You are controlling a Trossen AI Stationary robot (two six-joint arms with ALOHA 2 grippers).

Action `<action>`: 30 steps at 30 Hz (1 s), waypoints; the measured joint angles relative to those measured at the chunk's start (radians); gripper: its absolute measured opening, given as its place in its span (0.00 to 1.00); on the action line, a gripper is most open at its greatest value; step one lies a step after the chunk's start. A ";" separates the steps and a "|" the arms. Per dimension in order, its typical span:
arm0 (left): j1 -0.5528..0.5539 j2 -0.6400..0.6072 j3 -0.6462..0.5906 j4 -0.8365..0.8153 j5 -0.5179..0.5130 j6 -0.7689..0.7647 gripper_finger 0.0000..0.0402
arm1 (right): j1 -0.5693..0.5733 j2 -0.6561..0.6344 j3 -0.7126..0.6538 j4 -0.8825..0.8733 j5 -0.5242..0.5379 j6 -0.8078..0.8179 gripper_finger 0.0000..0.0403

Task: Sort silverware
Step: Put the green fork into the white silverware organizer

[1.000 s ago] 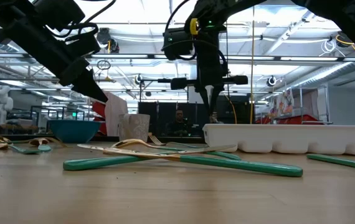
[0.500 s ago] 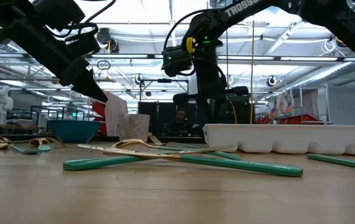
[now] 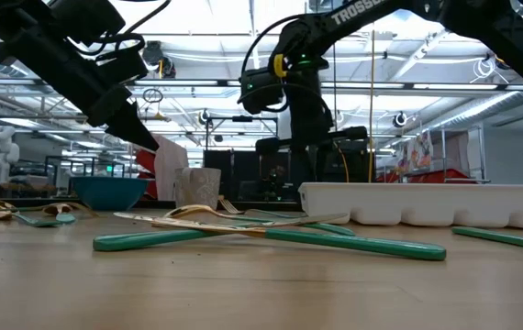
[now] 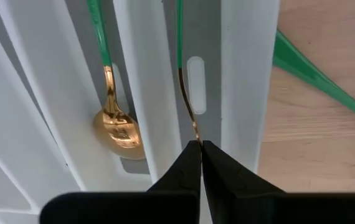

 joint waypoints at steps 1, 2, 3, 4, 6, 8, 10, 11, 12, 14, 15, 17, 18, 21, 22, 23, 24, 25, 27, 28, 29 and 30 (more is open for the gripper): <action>0.000 0.000 0.000 0.000 0.000 0.000 0.29 | 0.000 0.000 0.000 0.000 0.000 0.001 0.00; 0.000 0.000 0.000 0.000 0.000 0.000 0.29 | 0.000 0.000 0.000 0.002 0.000 0.011 0.01; 0.000 0.000 0.000 0.000 0.000 0.000 0.29 | 0.000 0.000 0.000 0.007 0.000 0.023 0.02; 0.000 0.000 0.000 0.000 0.000 0.000 0.29 | 0.000 0.000 0.000 0.014 0.000 0.034 0.03; 0.000 0.000 0.000 0.000 0.000 0.000 0.29 | 0.000 0.000 0.000 0.018 0.000 0.047 0.05; 0.000 0.000 0.000 0.000 0.000 0.000 0.29 | 0.000 0.000 0.000 0.019 0.001 0.047 0.08; 0.000 0.000 0.000 0.000 0.000 0.000 0.29 | 0.000 0.000 0.000 0.019 0.000 0.047 0.11; 0.000 0.000 0.000 0.000 0.000 0.000 0.29 | 0.000 0.000 0.000 0.019 0.001 0.047 0.12; 0.000 0.000 0.000 0.000 0.000 0.000 0.29 | 0.000 0.000 0.000 0.019 0.001 0.049 0.13; 0.000 0.000 0.000 0.000 0.000 0.000 0.29 | 0.001 0.000 0.000 0.020 0.007 0.068 0.15; 0.000 0.000 0.000 0.000 0.000 0.000 0.29 | 0.002 -0.001 0.000 0.020 0.023 0.089 0.16; 0.000 0.000 0.000 0.000 0.000 -0.002 0.29 | 0.009 -0.004 0.003 0.017 0.082 0.153 0.18; 0.000 0.000 0.000 0.000 0.000 -0.009 0.29 | 0.012 -0.004 0.010 0.014 0.119 0.194 0.18; 0.000 0.000 0.000 0.002 0.000 -0.027 0.29 | 0.020 -0.018 0.063 -0.009 0.186 0.340 0.18; 0.000 0.000 0.000 0.006 0.000 -0.030 0.29 | 0.022 -0.029 0.083 -0.016 0.183 0.384 0.18; 0.000 0.000 0.000 0.010 0.000 -0.039 0.29 | 0.022 -0.042 0.105 -0.017 0.171 0.432 0.18; 0.000 0.000 0.000 0.016 0.000 -0.048 0.29 | 0.023 -0.053 0.133 -0.016 0.146 0.488 0.18; 0.000 0.000 0.000 0.027 0.000 -0.052 0.29 | 0.023 -0.067 0.160 -0.016 0.109 0.561 0.18; 0.000 0.000 0.000 0.046 0.000 -0.053 0.29 | 0.014 -0.089 0.214 -0.003 0.004 0.731 0.18; 0.000 0.000 0.000 0.053 0.000 -0.053 0.29 | 0.006 -0.101 0.236 0.012 -0.075 0.823 0.18; 0.000 0.000 0.000 0.060 0.000 -0.053 0.29 | -0.003 -0.113 0.250 0.034 -0.153 0.915 0.18; 0.000 0.000 0.000 0.067 0.000 -0.054 0.29 | -0.014 -0.125 0.258 0.061 -0.210 1.004 0.18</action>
